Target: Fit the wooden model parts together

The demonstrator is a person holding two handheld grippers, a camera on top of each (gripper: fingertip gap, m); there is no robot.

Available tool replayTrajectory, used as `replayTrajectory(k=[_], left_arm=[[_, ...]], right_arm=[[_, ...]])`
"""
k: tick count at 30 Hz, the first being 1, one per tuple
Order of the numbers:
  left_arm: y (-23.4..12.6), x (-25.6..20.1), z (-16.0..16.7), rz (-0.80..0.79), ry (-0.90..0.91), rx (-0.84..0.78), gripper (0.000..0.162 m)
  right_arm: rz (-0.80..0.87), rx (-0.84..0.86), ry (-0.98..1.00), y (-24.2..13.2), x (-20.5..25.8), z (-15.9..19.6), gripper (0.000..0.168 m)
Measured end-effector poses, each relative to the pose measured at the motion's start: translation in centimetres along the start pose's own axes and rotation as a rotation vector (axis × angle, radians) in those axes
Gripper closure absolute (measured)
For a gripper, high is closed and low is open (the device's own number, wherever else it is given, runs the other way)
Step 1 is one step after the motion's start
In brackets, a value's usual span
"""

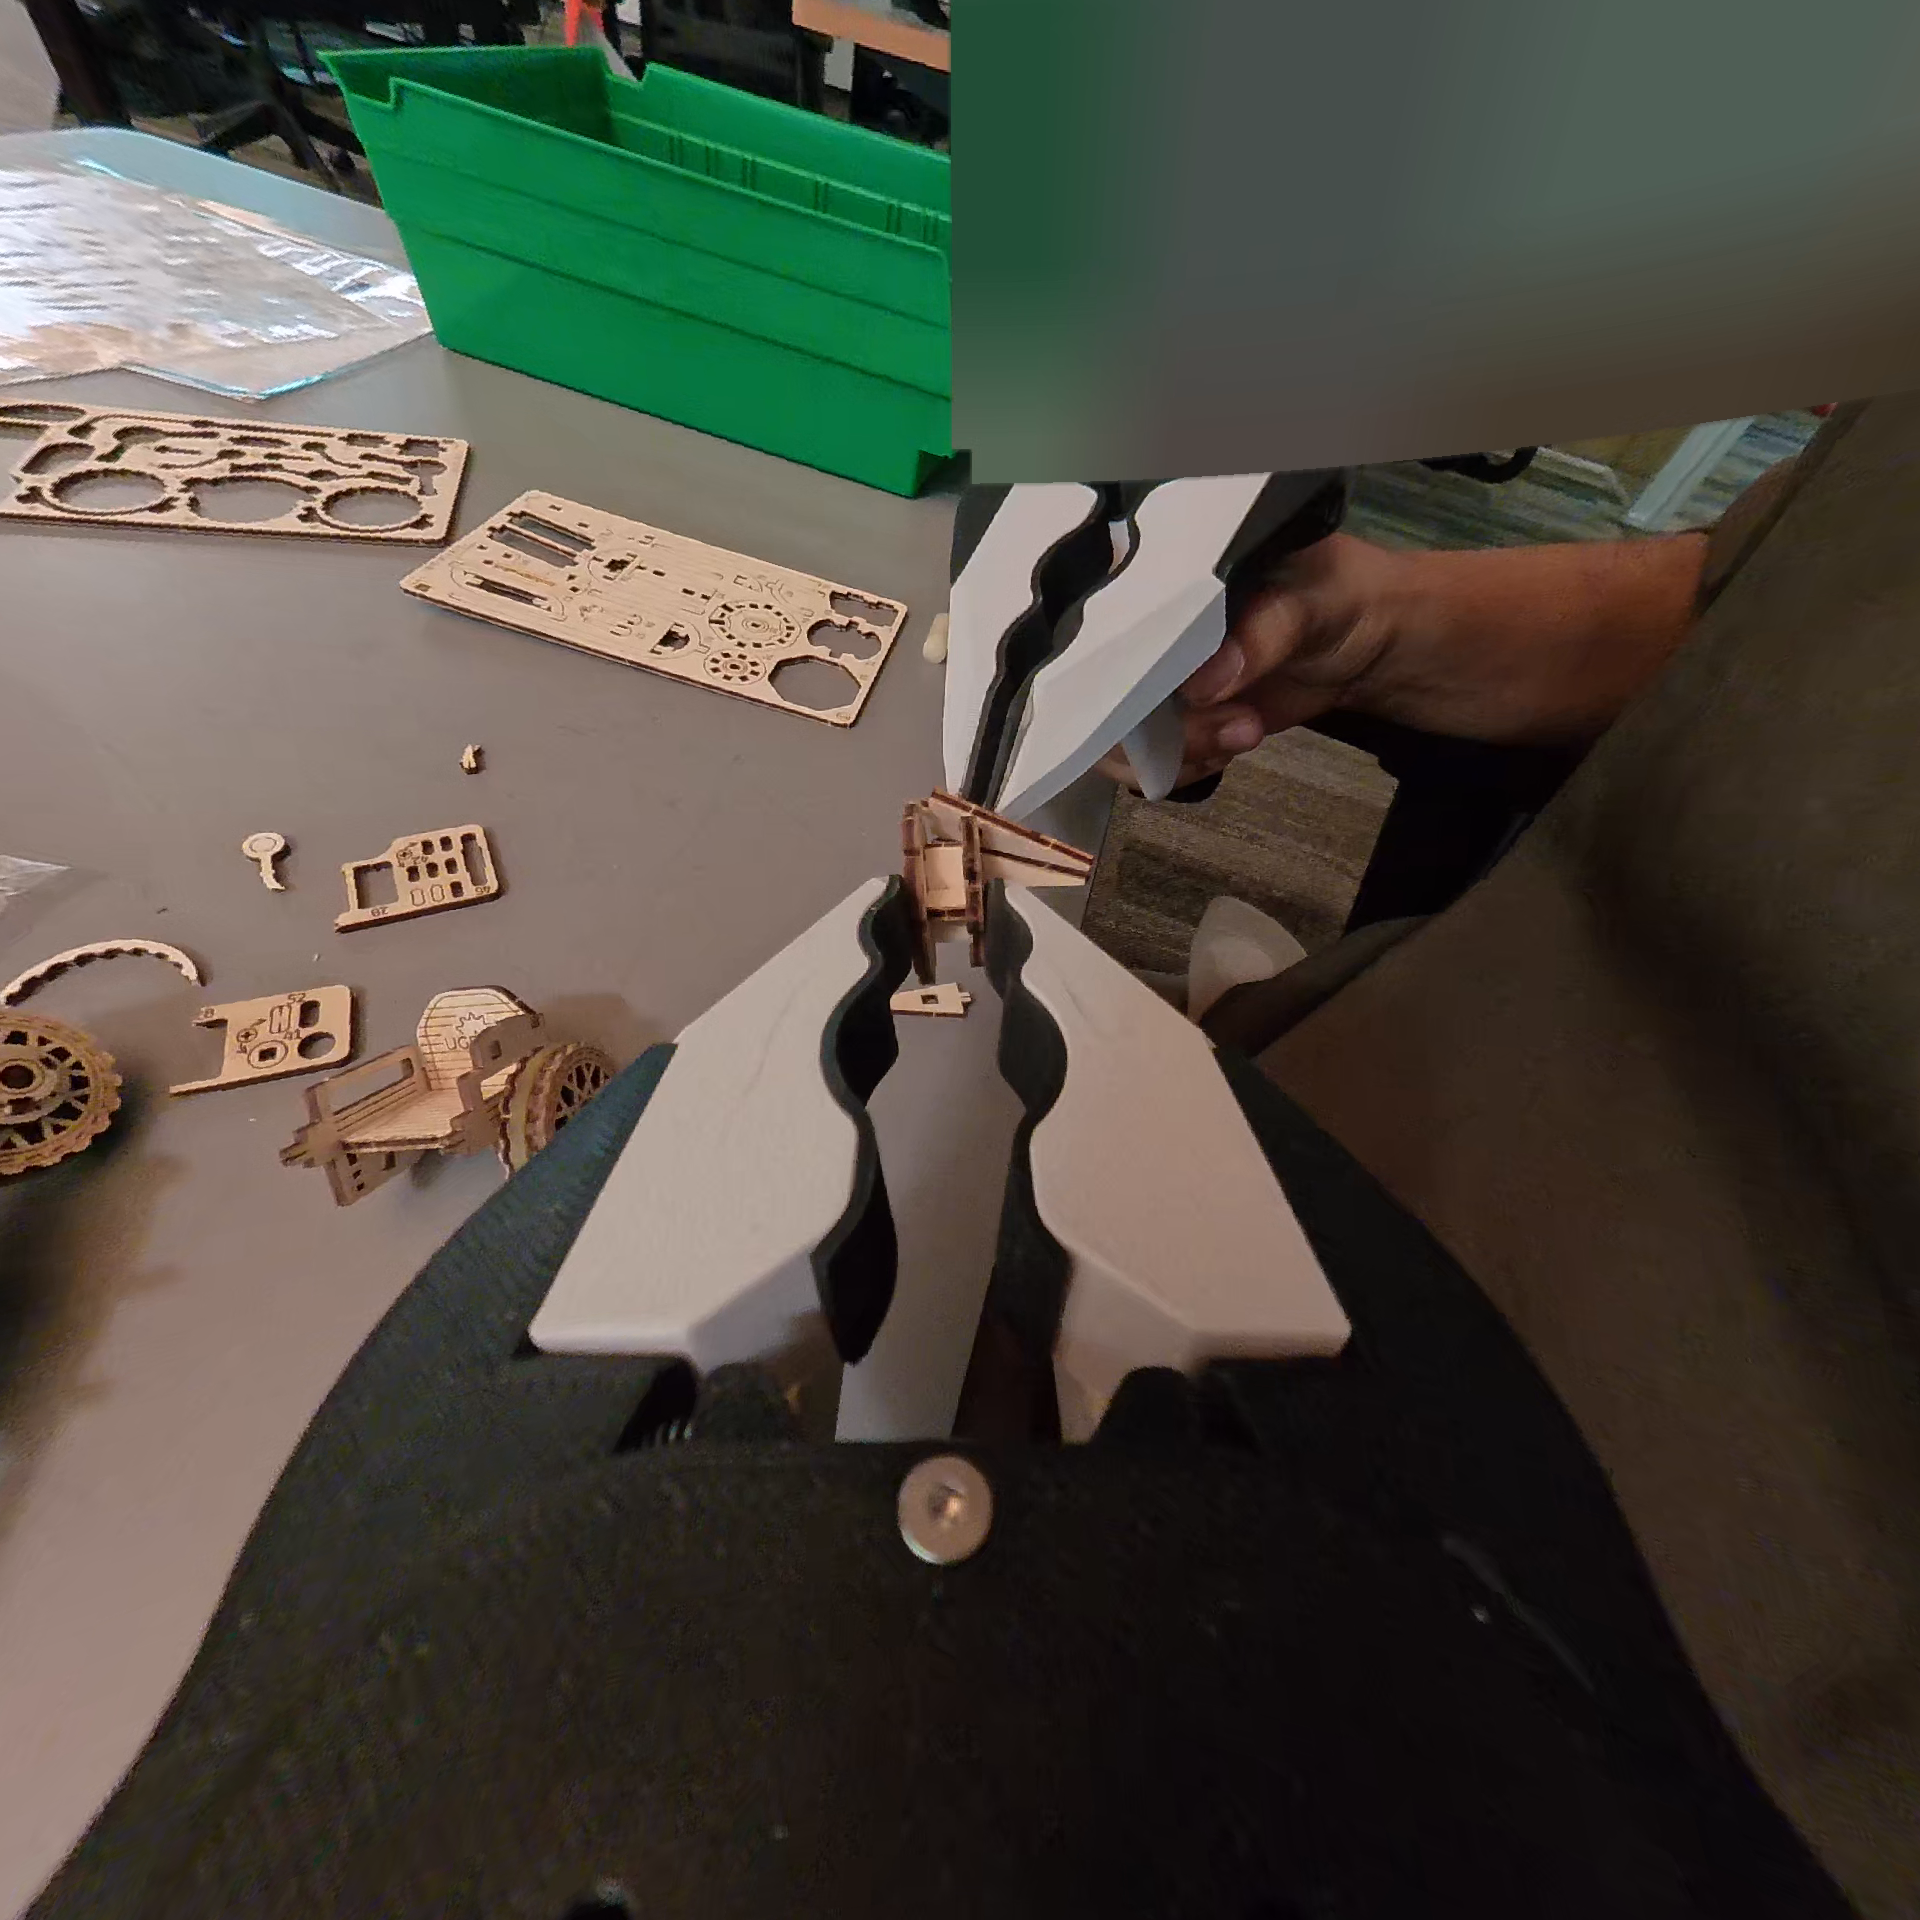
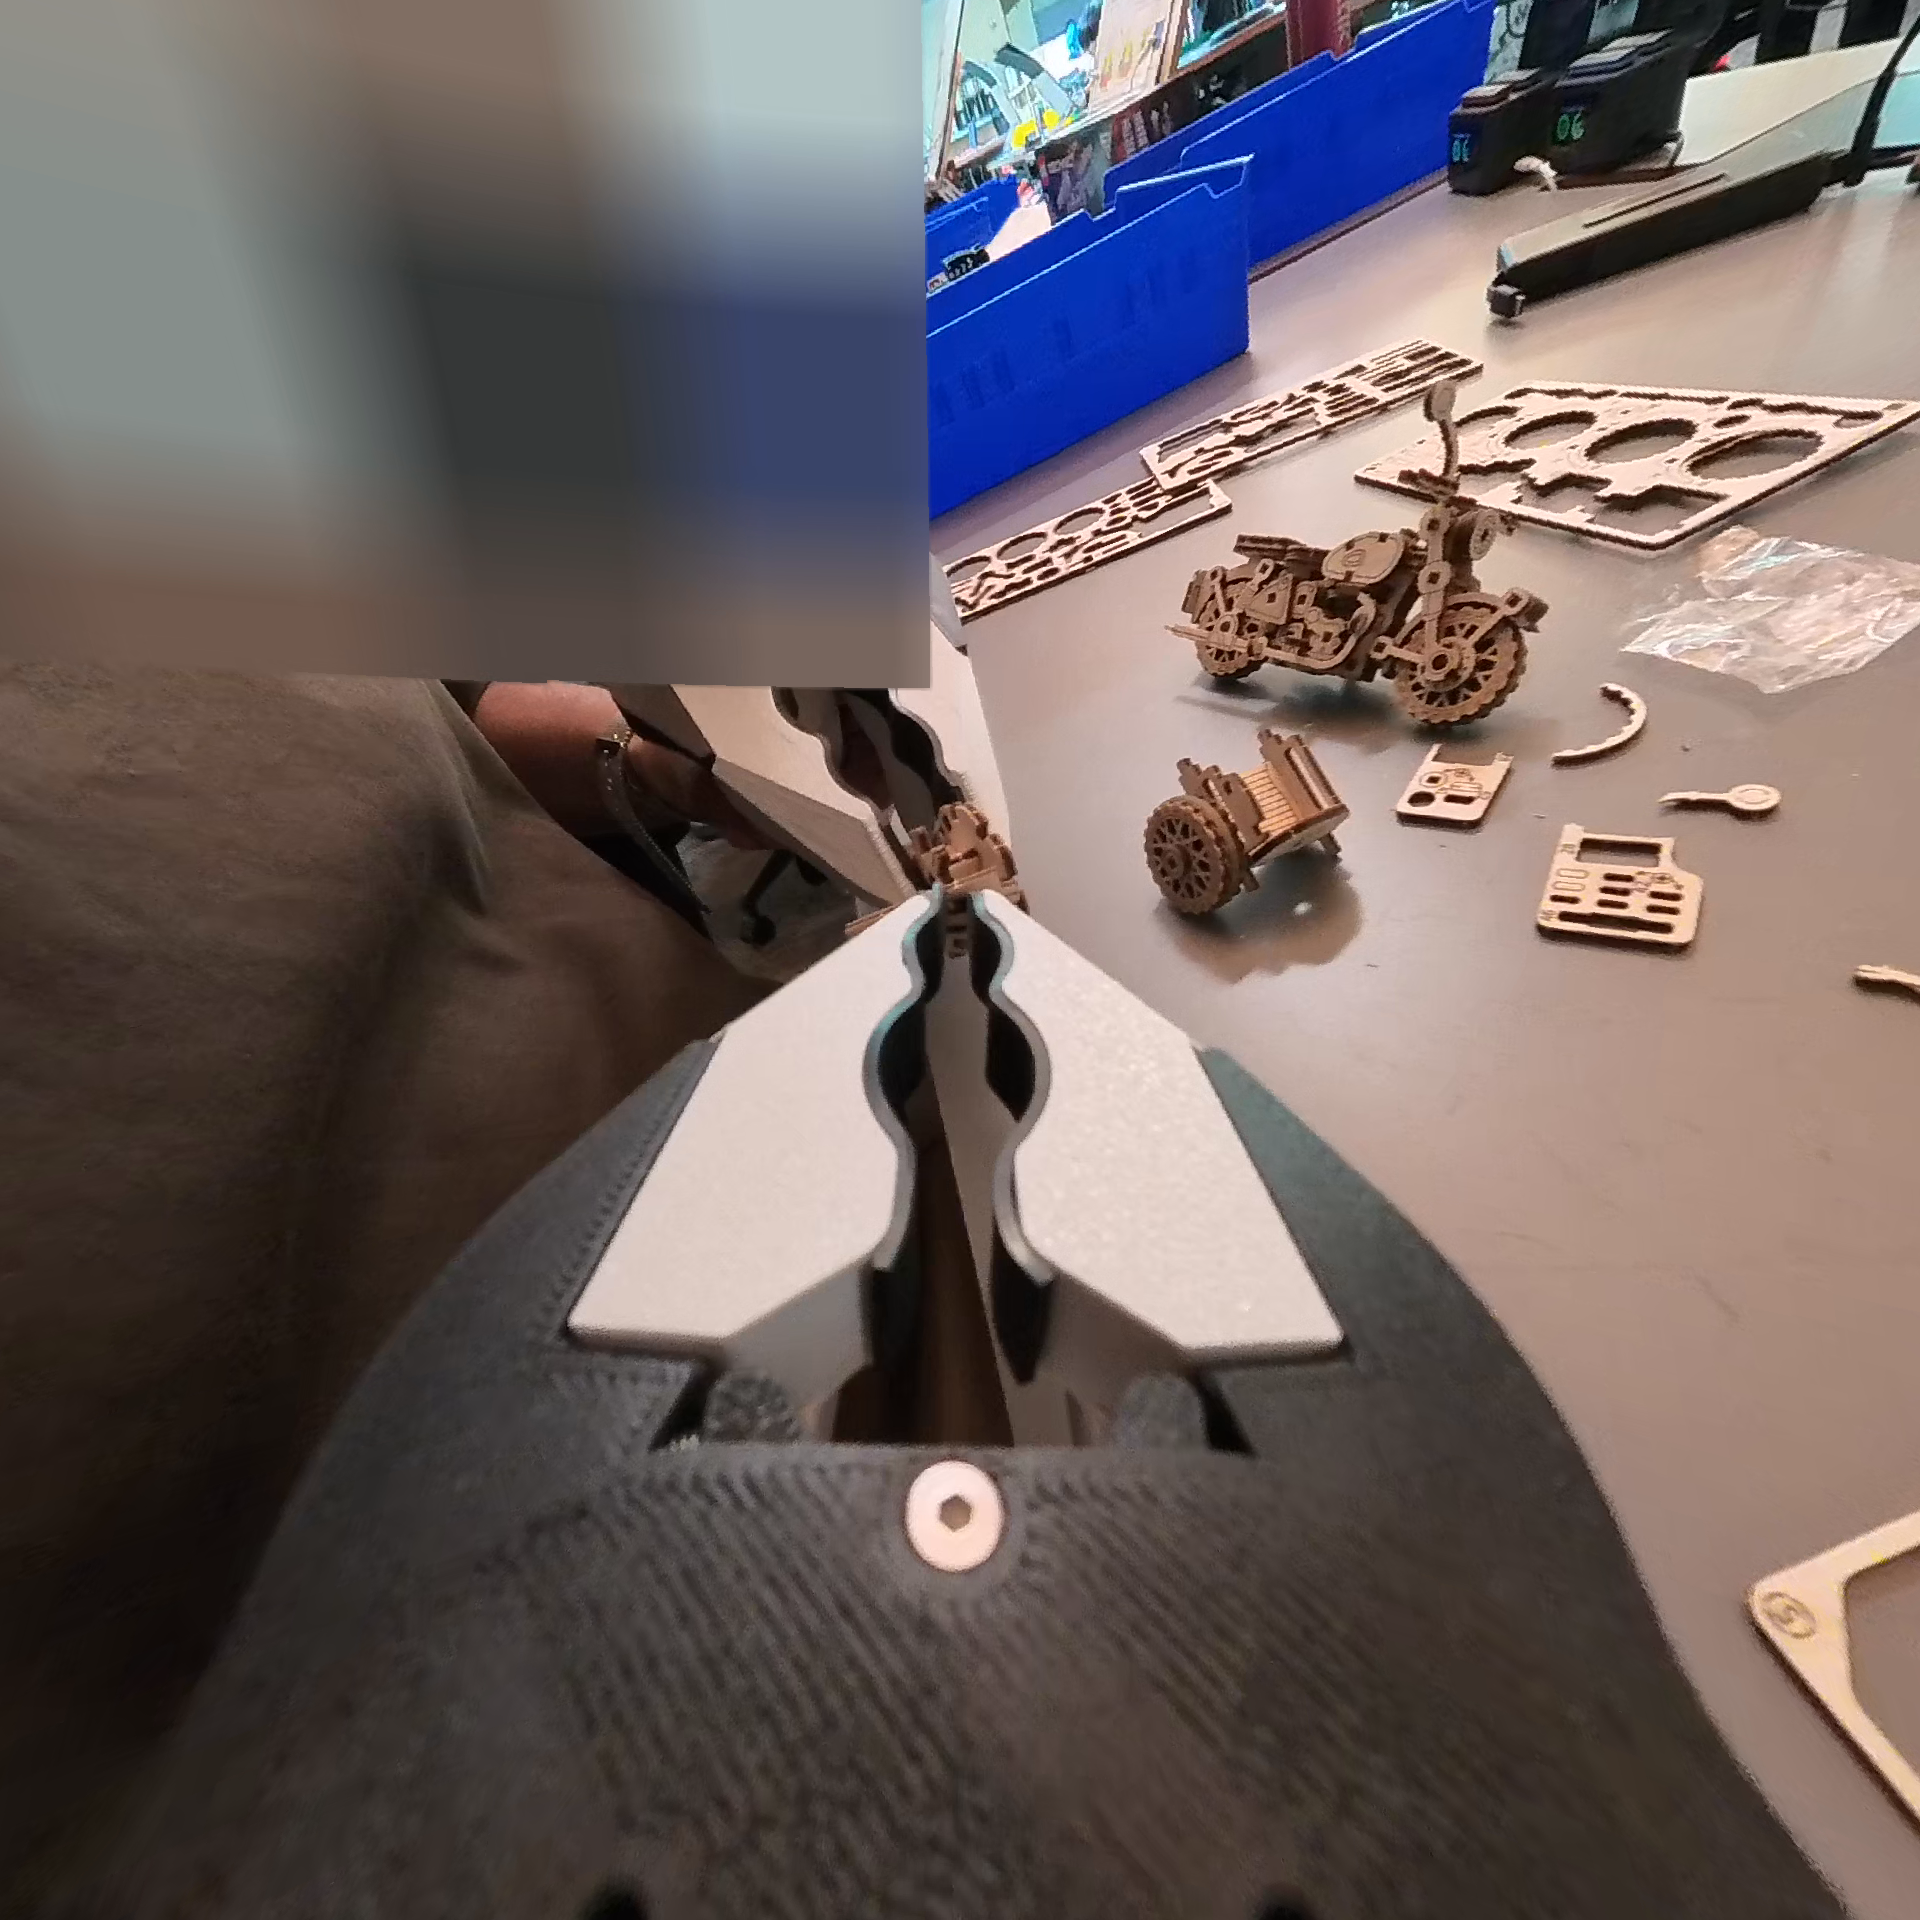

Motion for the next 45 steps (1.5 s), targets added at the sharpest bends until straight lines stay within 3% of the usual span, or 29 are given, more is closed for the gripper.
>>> replayTrajectory(k=[9,10,11,13,21,24,28,30,34,37,41,45], left_arm=[[-0.3,0.5,-0.3,-0.031,0.028,0.009,0.151],[-0.5,0.6,-0.5,-0.022,0.021,-0.005,0.151],[-0.6,0.7,-0.6,-0.021,0.022,-0.006,0.150],[-0.5,0.7,-0.5,-0.035,0.035,-0.004,0.150],[-0.8,-0.4,-0.5,-0.197,0.255,-0.078,0.150],[-0.9,-0.4,-0.5,-0.209,0.243,-0.089,0.150],[-1.3,0.5,-0.3,-0.253,0.192,-0.118,0.151],[-1.3,0.8,-0.3,-0.167,0.108,-0.163,0.151],[-1.4,2.1,-0.1,0.199,-0.215,-0.285,0.152],[-1.3,2.1,-0.1,0.245,-0.233,-0.305,0.151],[-1.1,1.9,-0.2,0.397,-0.294,-0.346,0.152],[-0.7,2.1,-0.1,0.575,-0.430,-0.412,0.152]], right_arm=[[0.049,-0.001,-0.003,0.2,0.1,-0.5,0.167],[0.025,-0.010,-0.001,0.1,0.2,-0.8,0.165],[-0.010,-0.024,-0.001,-0.1,0.3,-1.1,0.149],[-0.004,-0.085,0.004,-0.7,0.3,-1.4,0.141],[-0.034,-0.147,0.064,-0.4,-0.1,-1.1,0.151],[0.010,-0.078,0.014,0.1,0.3,-1.0,0.143],[0.031,-0.135,0.060,-0.6,-0.1,-1.1,0.140],[0.032,-0.156,0.119,-0.7,-0.8,-0.9,0.141],[-0.056,-0.198,0.237,-0.2,-1.5,-0.5,0.136],[-0.303,-0.274,0.390,0.4,-1.6,-0.3,0.132],[-0.608,-0.328,0.519,1.1,-1.6,0.1,0.139],[-0.660,-0.348,0.481,1.1,-1.0,-0.3,0.137]])
Point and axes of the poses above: each gripper's, where its closed fingertips meet, y out along the fingers, z out of its underside, x = y × z across the jaws, the point moved 10 cm from there along -y, back along the fingers, and after that the axes turned 14 degrees about x, right-handed, at the moved point
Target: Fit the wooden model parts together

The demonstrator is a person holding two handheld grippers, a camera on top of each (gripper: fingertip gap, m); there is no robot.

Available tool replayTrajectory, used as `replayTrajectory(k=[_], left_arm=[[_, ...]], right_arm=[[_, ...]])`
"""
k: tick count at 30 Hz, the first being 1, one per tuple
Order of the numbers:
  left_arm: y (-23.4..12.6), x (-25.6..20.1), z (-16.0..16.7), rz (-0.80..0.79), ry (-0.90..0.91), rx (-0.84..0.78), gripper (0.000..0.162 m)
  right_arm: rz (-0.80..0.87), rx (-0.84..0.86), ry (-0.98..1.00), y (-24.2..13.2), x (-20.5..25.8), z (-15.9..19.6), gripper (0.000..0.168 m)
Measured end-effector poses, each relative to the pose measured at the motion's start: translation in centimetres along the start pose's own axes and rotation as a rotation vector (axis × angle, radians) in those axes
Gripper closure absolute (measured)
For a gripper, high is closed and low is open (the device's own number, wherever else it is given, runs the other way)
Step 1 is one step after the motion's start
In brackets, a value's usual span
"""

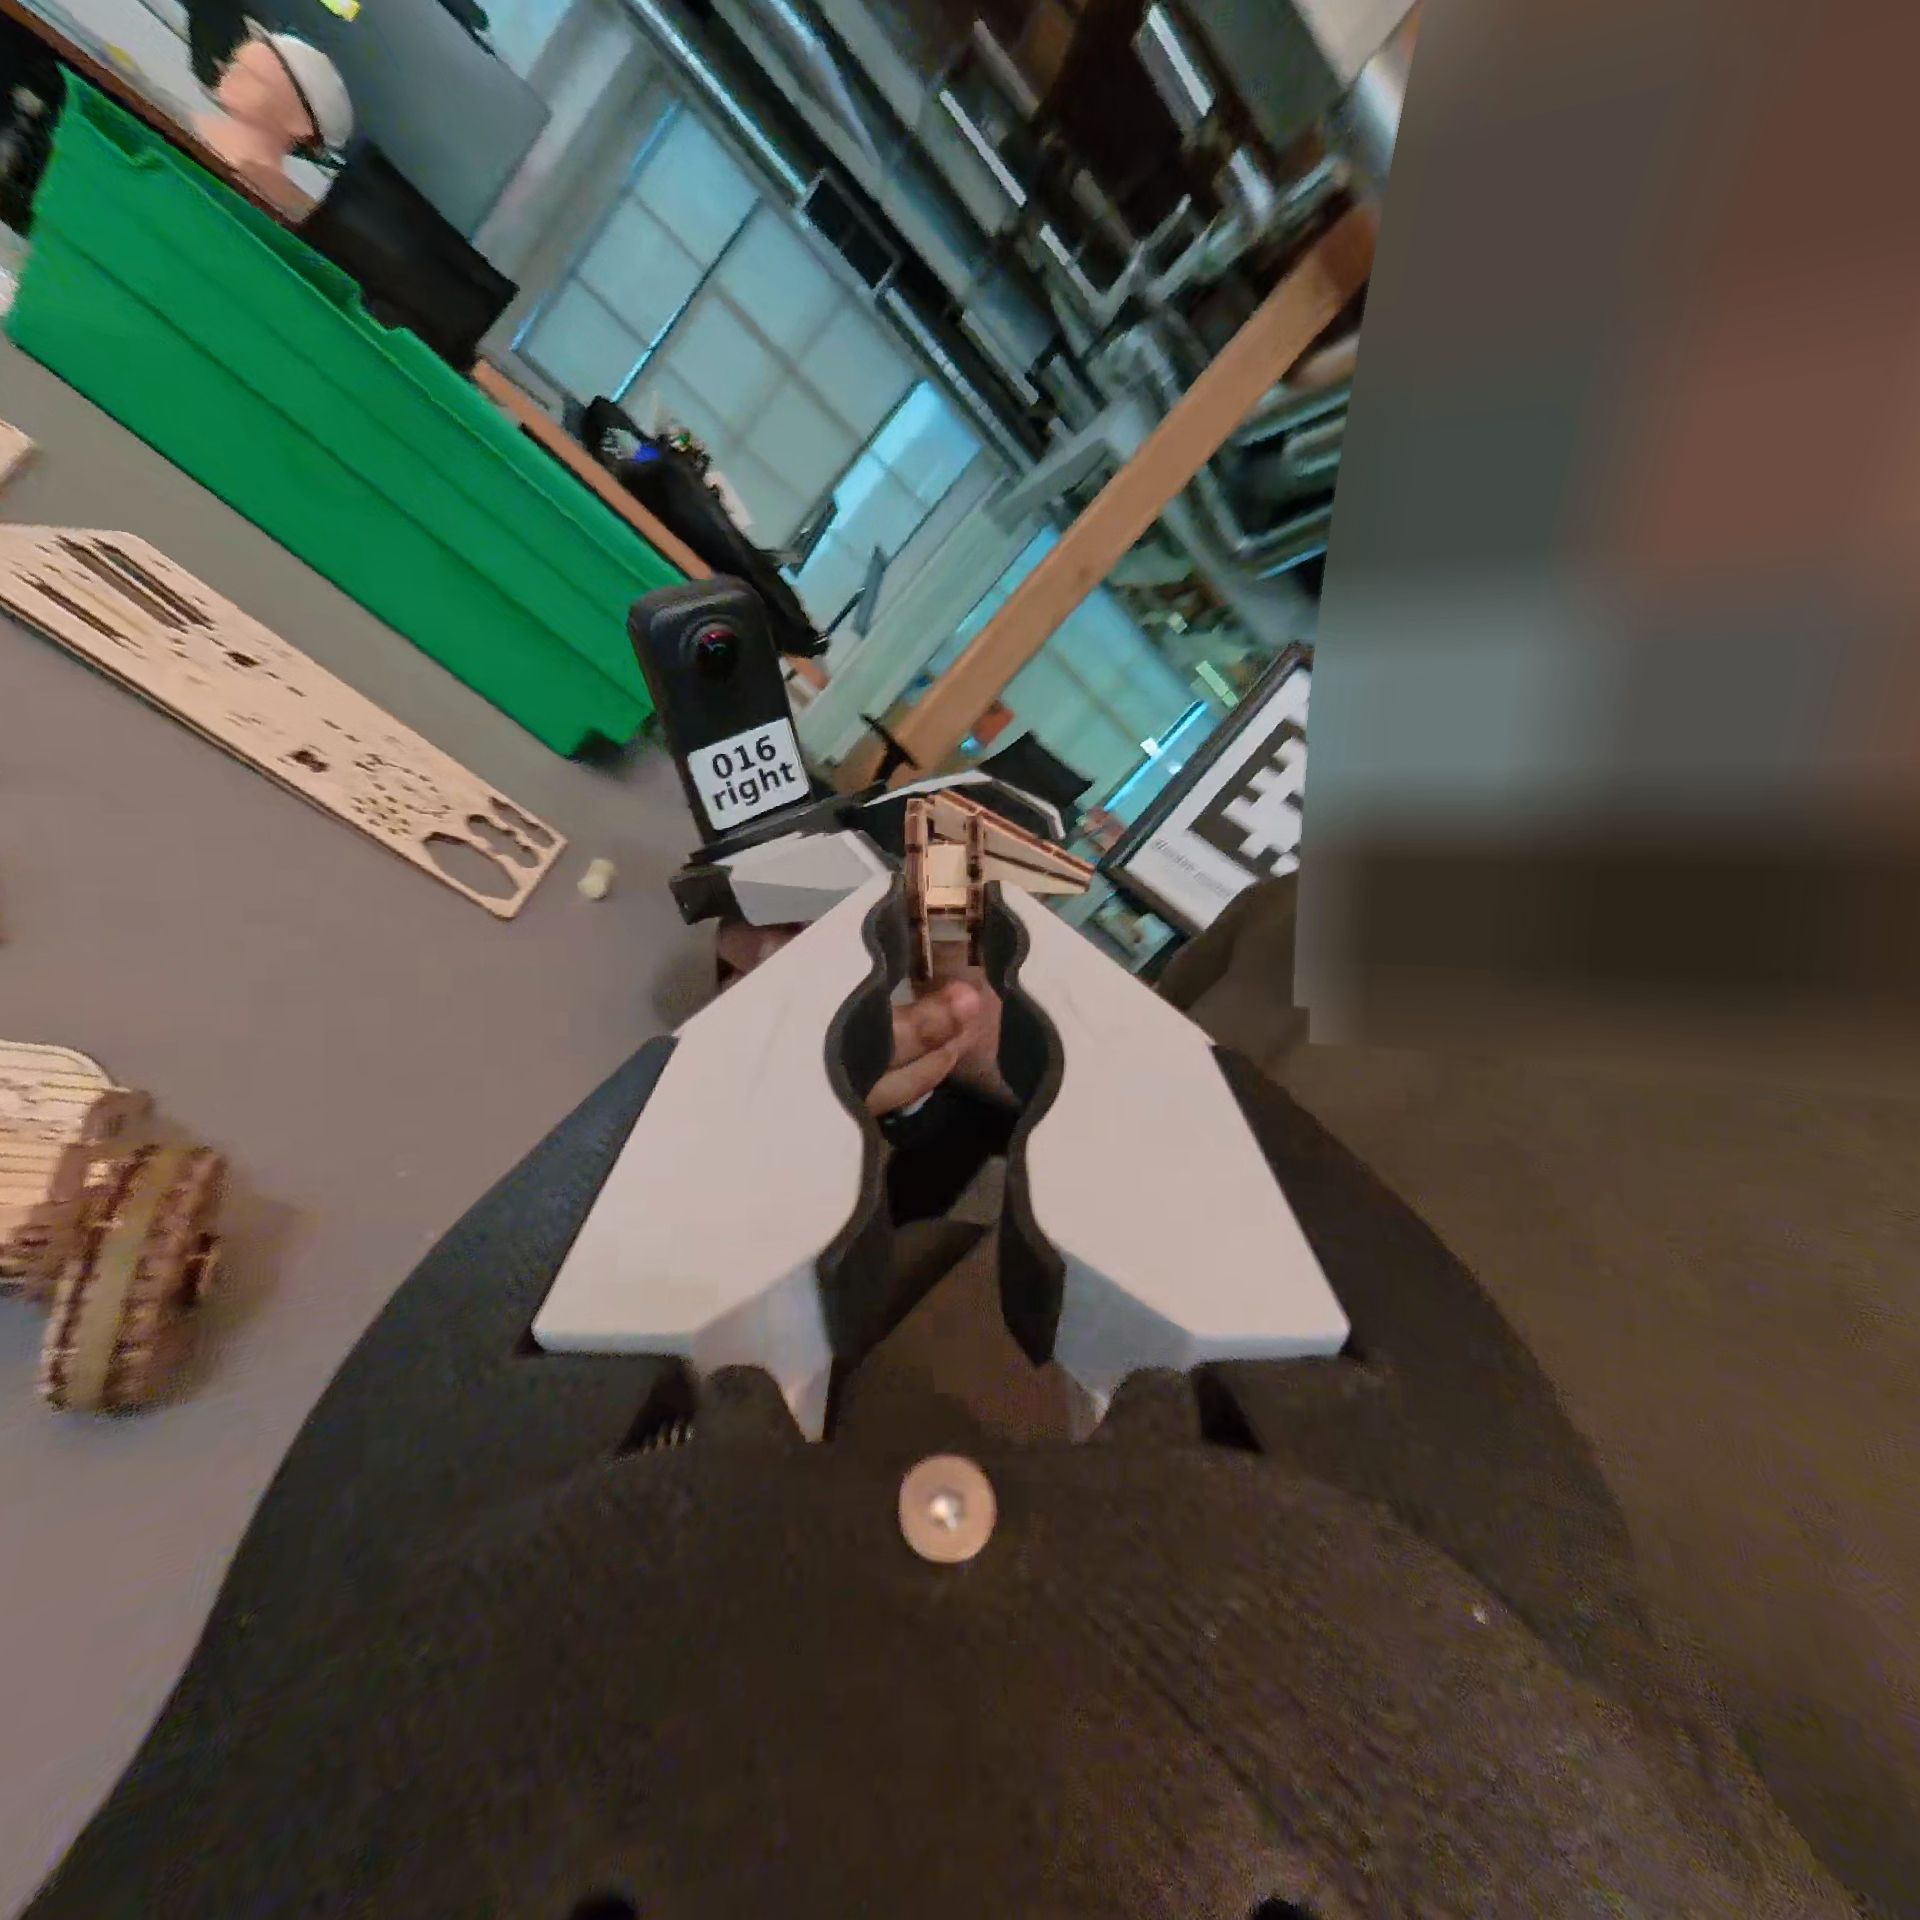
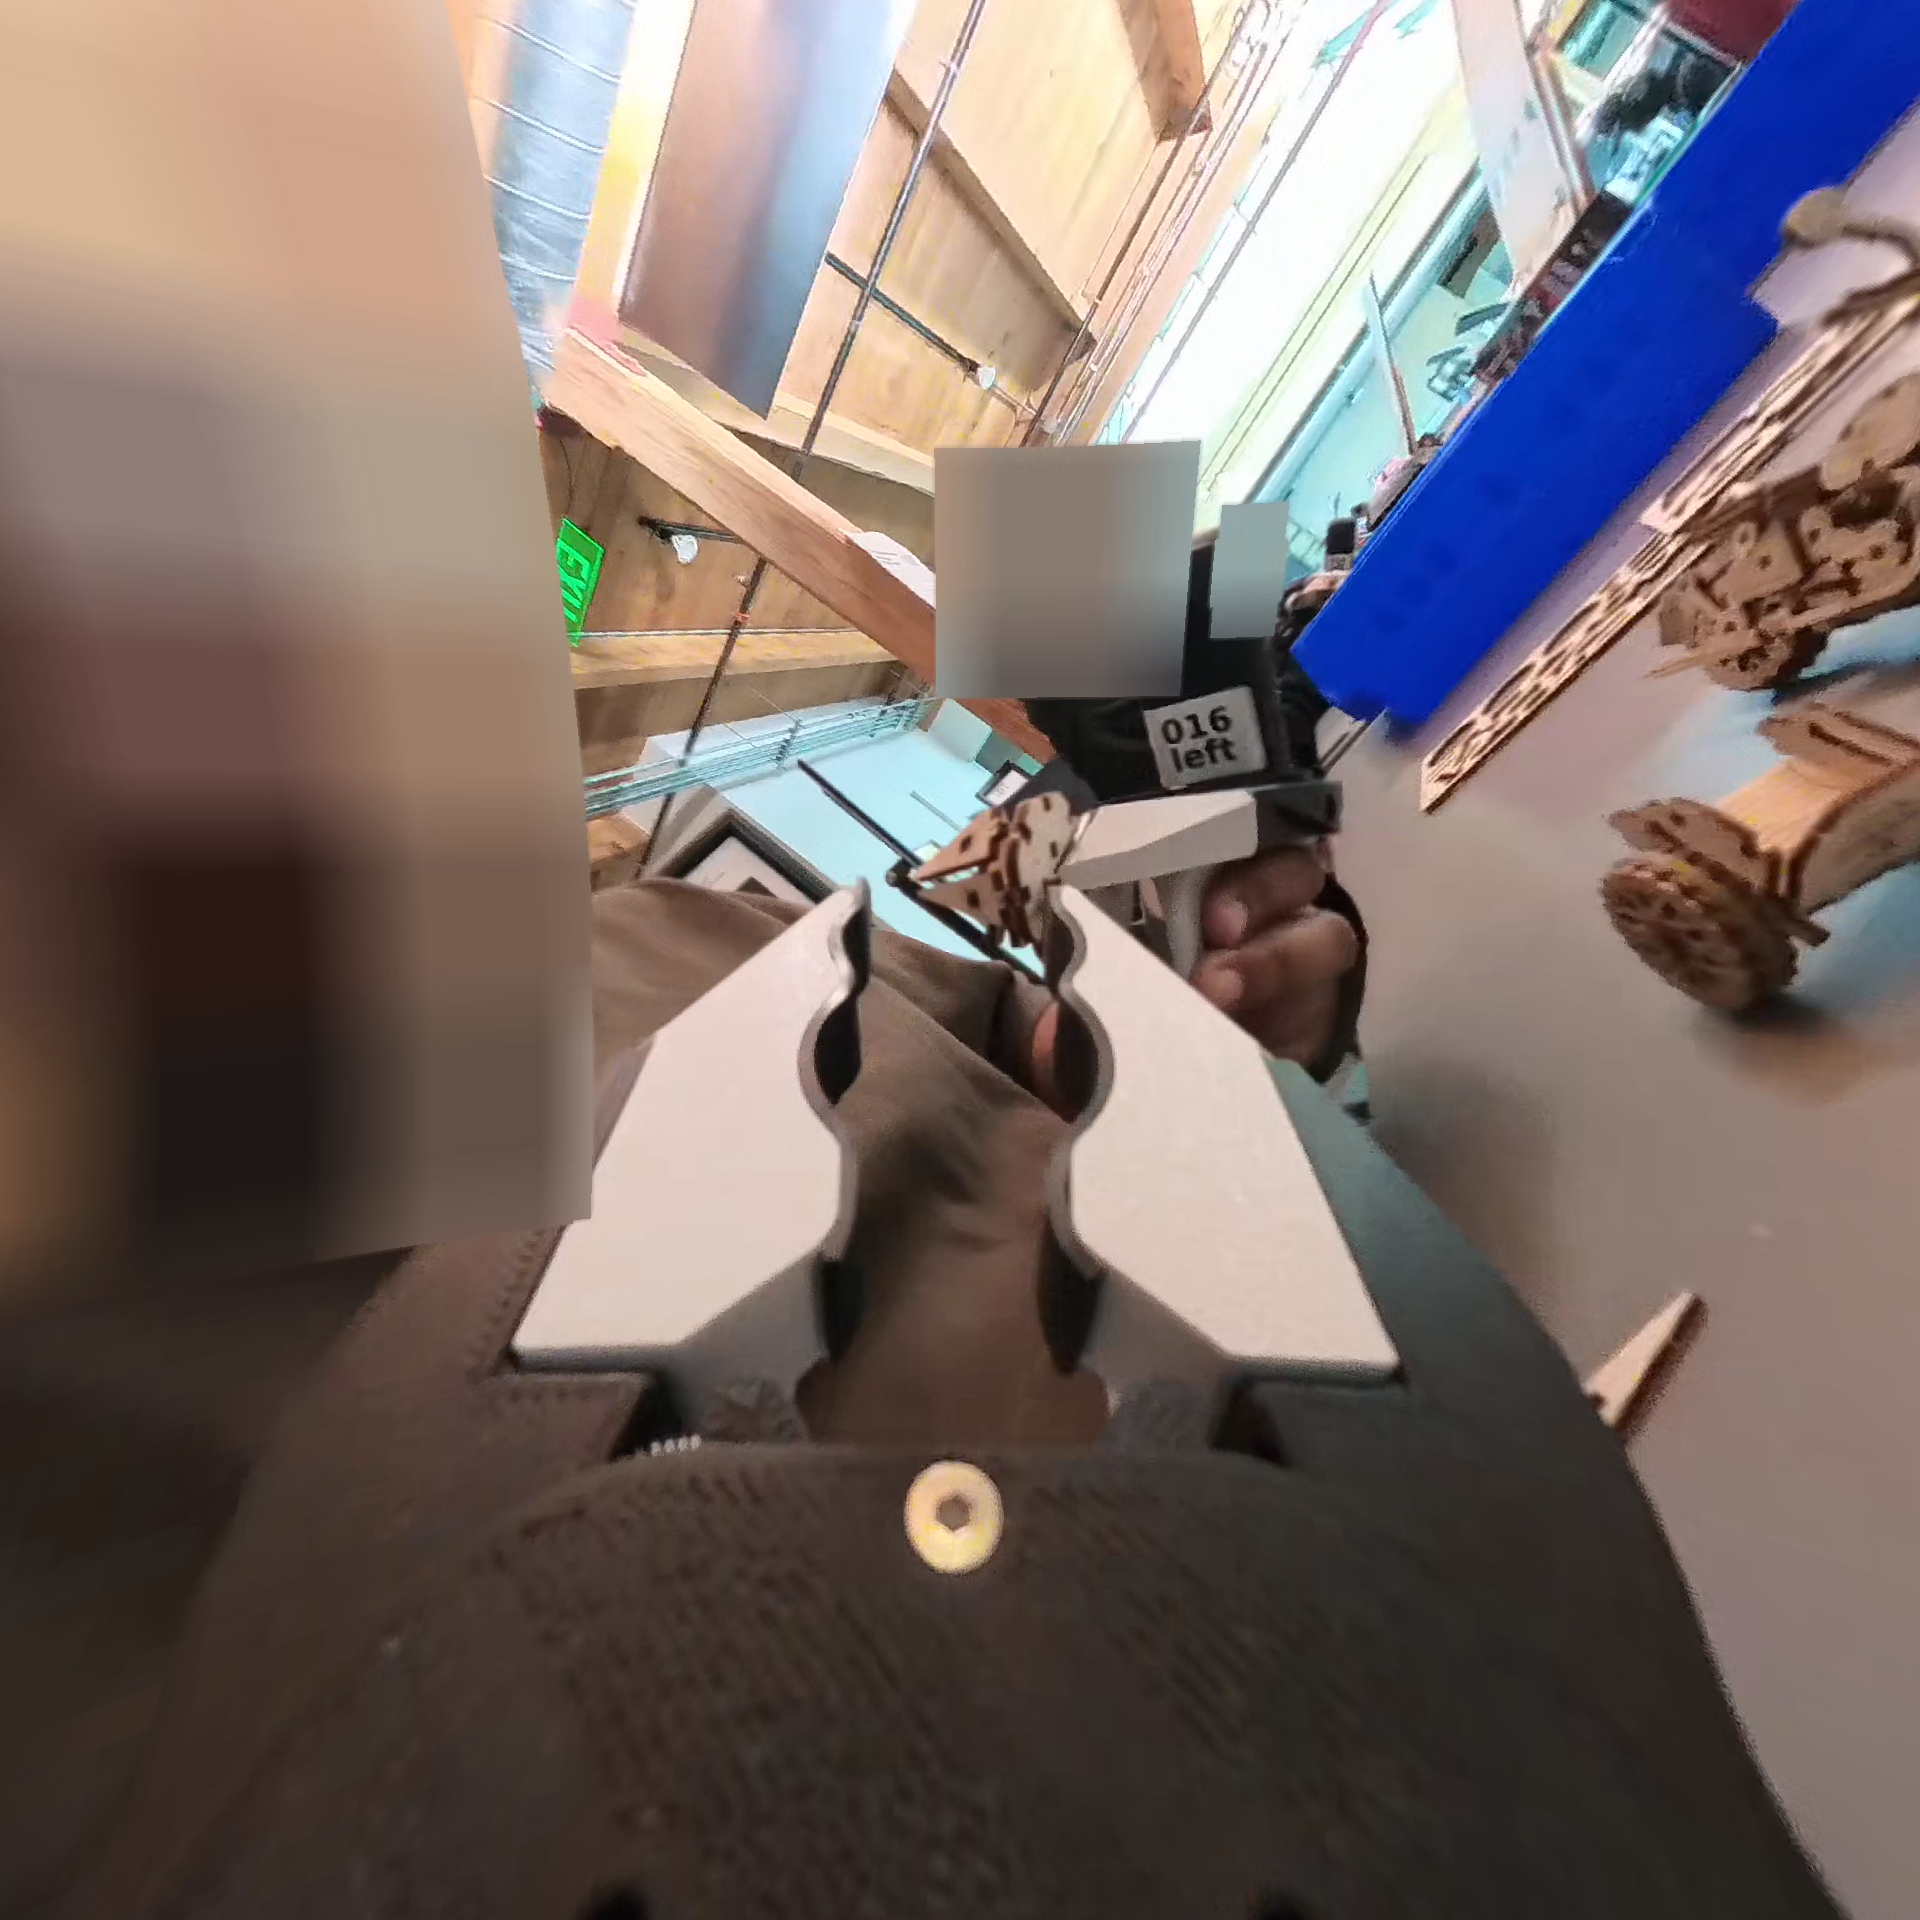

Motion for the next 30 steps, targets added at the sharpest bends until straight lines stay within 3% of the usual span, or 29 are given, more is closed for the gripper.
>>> replayTrajectory(k=[5,10,15,18,21,23,28,30], left_arm=[[0.3,0.0,0.2,0.203,-0.108,-0.051,0.151],[0.3,0.2,0.4,0.332,-0.191,-0.093,0.152],[0.0,0.1,0.5,0.401,-0.273,-0.211,0.151],[0.6,0.1,1.0,0.389,-0.343,-0.258,0.152],[1.0,-0.1,1.4,0.285,-0.351,-0.323,0.151],[1.1,-0.4,1.5,0.224,-0.338,-0.383,0.152],[2.0,-0.9,2.2,0.211,-0.367,-0.411,0.151],[2.3,-0.9,2.4,0.226,-0.388,-0.405,0.151]], right_arm=[[0.171,0.058,-0.249,0.3,1.8,-0.4,0.137],[0.389,0.064,-0.576,0.7,4.1,-0.3,0.123],[0.818,0.189,-1.042,2.5,6.2,1.0,0.103],[1.083,0.242,-1.333,3.9,6.7,2.2,0.103],[1.235,0.309,-1.559,5.5,6.9,3.5,0.106],[1.303,0.348,-1.618,6.2,6.5,4.0,0.113],[1.408,0.363,-1.535,6.6,5.3,3.1,0.099],[1.398,0.374,-1.533,6.5,5.1,3.1,0.106]])
Point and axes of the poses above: each gripper's, where its closed fingertips meet, y out along the fingers, z out of its underside, x = y × z across the jaws, the point moved 10 cm from there along -y, back along the fingers, and after that the axes turned 14 degrees about x, right-handed, at the moved point
